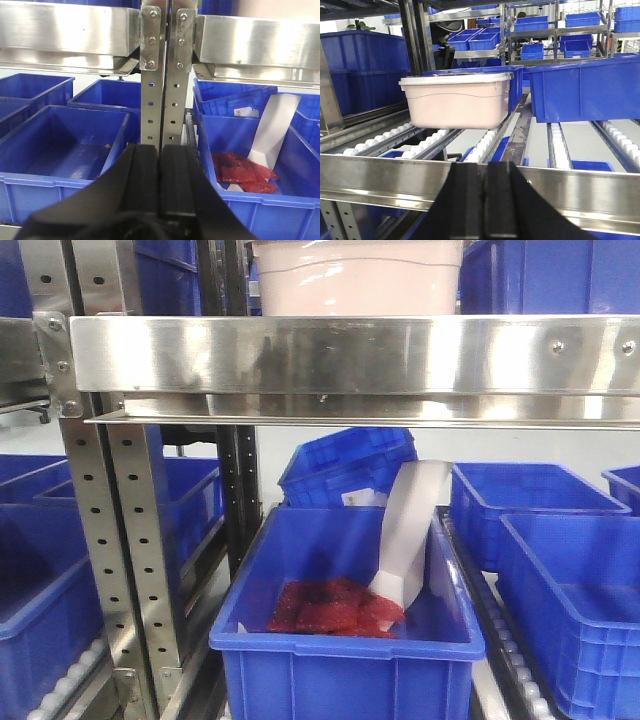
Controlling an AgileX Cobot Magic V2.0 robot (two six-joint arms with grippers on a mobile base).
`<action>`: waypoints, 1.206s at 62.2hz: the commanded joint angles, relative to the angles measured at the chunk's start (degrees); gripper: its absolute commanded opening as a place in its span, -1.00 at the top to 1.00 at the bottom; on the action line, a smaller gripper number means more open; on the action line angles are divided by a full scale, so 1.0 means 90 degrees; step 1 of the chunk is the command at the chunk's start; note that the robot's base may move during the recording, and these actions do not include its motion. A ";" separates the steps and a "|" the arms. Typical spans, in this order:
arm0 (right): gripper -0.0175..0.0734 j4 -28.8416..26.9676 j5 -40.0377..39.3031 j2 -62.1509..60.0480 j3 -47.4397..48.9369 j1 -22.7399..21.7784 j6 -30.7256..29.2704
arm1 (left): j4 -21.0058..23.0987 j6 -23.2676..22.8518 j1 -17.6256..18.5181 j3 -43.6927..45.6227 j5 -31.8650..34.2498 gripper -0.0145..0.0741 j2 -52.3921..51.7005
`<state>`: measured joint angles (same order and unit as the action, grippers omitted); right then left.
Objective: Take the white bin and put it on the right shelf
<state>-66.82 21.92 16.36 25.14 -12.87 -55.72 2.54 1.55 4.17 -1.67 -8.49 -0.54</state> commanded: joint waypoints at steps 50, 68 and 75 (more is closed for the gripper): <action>0.47 0.7720 -0.2716 0.0053 -0.0990 0.1323 0.6484 | 0.0051 -0.0063 -0.0020 0.0007 0.0515 0.94 -0.0021; 0.47 0.7713 -0.3088 -0.0709 -0.2144 0.1285 0.6353 | 0.0051 -0.0063 -0.0020 0.0007 0.0515 0.94 -0.0021; 0.47 0.7469 -0.3079 -0.1368 -0.2558 0.1169 0.6353 | 0.0051 -0.0063 -0.0020 0.0007 0.0515 0.94 -0.0021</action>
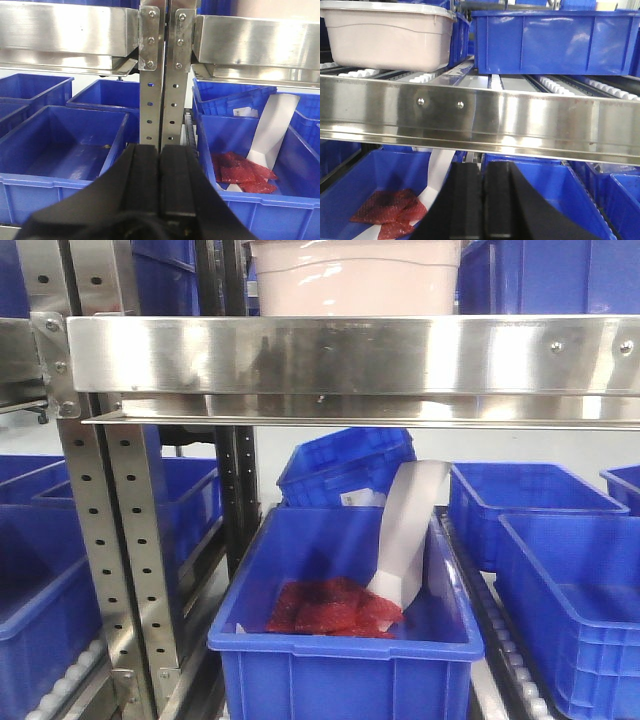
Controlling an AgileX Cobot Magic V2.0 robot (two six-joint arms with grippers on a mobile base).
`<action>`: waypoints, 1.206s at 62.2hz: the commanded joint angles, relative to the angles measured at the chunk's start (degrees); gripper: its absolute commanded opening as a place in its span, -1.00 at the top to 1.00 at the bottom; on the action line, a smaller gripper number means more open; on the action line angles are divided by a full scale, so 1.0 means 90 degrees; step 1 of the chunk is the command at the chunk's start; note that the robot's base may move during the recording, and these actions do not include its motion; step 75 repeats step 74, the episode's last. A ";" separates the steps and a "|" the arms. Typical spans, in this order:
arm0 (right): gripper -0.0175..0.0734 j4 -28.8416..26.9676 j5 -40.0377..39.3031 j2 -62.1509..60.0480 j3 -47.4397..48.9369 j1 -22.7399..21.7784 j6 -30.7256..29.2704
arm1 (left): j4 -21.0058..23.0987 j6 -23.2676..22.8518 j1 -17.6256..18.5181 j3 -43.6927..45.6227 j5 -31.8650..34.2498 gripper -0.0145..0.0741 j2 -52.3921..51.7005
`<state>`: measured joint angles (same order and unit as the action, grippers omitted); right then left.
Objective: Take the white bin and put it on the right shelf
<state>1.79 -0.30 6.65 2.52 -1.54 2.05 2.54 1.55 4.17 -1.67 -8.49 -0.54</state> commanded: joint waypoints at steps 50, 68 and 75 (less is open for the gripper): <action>0.47 -0.0415 -0.0227 -0.0922 -0.0460 -0.0389 -0.0066 | 0.0051 -0.0063 -0.0020 0.0007 0.0515 0.94 -0.0010; 0.47 -0.0415 -0.0227 -0.0922 -0.0460 -0.0389 -0.0066 | 0.0051 -0.0063 -0.0020 0.0007 0.0515 0.94 -0.0010; 0.47 -0.0415 -0.0227 -0.0922 -0.0460 -0.0389 -0.0066 | 0.0051 -0.0063 -0.0020 0.0007 0.0515 0.94 -0.0010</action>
